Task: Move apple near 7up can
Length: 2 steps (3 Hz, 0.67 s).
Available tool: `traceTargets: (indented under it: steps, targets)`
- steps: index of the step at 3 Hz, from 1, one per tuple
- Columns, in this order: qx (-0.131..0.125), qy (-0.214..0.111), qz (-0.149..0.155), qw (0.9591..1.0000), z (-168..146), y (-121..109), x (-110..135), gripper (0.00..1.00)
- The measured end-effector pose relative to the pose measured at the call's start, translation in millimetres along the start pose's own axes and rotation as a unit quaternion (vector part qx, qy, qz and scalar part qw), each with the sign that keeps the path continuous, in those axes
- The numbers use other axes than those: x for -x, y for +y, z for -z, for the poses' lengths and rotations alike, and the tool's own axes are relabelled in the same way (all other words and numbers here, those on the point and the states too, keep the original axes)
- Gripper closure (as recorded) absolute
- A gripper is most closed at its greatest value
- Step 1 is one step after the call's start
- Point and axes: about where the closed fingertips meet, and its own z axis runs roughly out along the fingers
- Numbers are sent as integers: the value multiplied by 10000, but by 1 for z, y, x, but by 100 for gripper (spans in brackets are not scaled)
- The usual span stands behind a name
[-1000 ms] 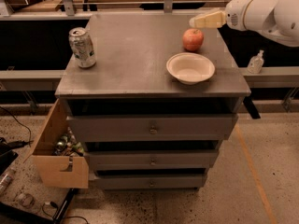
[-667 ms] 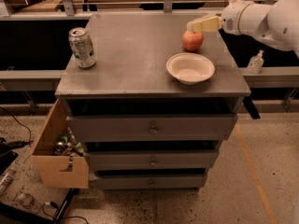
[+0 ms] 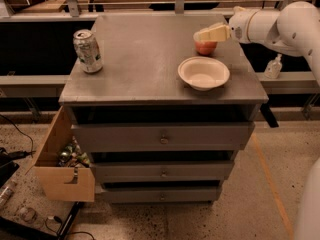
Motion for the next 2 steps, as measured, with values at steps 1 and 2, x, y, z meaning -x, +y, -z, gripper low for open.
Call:
traceTargets:
  steps: [1, 2]
  targets:
    - [149, 217, 8, 9997, -7, 8, -17, 0]
    - [232, 424, -97, 9988, -11, 16, -42, 0]
